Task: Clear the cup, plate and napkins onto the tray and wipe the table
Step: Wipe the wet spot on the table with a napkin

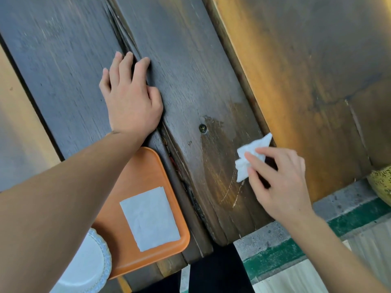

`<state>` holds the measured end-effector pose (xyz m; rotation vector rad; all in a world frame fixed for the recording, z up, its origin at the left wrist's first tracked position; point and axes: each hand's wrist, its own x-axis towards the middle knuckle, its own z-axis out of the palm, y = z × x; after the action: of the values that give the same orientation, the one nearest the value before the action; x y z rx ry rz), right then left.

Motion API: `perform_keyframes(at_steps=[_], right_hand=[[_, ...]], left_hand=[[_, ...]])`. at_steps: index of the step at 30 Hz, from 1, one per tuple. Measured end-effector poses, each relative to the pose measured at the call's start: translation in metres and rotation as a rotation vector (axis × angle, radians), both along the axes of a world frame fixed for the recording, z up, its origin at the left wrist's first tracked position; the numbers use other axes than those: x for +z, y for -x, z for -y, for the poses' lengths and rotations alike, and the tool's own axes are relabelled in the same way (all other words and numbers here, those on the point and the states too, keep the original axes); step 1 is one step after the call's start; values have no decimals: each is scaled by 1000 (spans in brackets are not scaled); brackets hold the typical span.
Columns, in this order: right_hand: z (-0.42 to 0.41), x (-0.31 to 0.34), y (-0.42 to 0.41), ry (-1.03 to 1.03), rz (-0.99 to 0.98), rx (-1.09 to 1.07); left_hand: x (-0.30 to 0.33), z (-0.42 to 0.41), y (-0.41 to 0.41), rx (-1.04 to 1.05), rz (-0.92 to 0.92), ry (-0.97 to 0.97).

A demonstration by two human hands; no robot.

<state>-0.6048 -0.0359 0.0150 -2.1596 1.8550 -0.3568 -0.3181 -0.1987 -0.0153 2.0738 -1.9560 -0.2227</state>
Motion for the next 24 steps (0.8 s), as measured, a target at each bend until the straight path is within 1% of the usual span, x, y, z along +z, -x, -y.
perform_keyframes(at_steps=[2, 5, 9, 12, 15, 18, 24], right_hand=[[-27, 0, -6, -38, 30, -20], [-61, -1, -18, -40, 53, -26], [-85, -2, -30, -54, 98, 35], [-89, -2, -23, -81, 132, 107], [-83, 2, -4, -85, 122, 148], [-63, 4, 12, -49, 72, 116], [-1, 1, 6, 42, -12, -76]], left_hand=[[0, 0, 0, 2, 3, 2], [0, 0, 1, 4, 2, 3], [1, 0, 1, 2, 4, -3], [1, 1, 1, 2, 6, -7], [1, 0, 0, 3, 3, -8], [1, 1, 0, 2, 2, -11], [1, 0, 0, 0, -2, -12]])
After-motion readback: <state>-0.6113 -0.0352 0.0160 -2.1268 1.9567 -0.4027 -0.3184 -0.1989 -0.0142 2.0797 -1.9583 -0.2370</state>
